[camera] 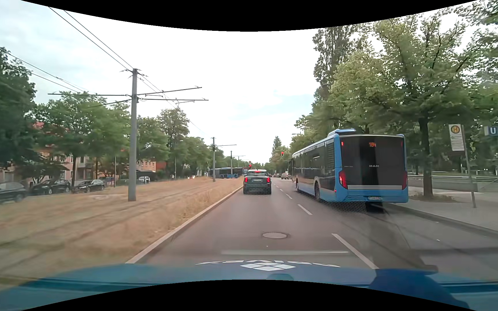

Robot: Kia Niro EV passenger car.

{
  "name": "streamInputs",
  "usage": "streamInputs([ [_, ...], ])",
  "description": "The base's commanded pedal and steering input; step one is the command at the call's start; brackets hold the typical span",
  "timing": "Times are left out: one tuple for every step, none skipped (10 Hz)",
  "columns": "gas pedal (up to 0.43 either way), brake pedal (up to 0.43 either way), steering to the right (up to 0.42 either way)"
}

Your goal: Follow the waypoints while adhering to traffic rules and regulations

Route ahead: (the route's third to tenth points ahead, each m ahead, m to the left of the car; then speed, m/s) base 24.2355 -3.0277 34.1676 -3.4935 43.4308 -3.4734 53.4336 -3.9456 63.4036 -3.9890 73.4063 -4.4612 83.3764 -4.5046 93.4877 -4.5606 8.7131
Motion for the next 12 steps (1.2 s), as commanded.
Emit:
streamInputs([
  [0.13, 0.0, 0.005],
  [0.13, 0.0, 0.005],
  [0.13, 0.0, 0.004],
  [0.13, 0.0, 0.002],
  [0.13, 0.0, 0.002],
  [0.13, 0.0, 0.002],
  [0.13, 0.0, 0.002],
  [0.13, 0.0, 0.001],
  [0.13, 0.0, 0.0],
  [0.13, 0.0, 0.0],
  [0.13, 0.0, 0.0],
  [0.13, 0.0, -0.001],
])
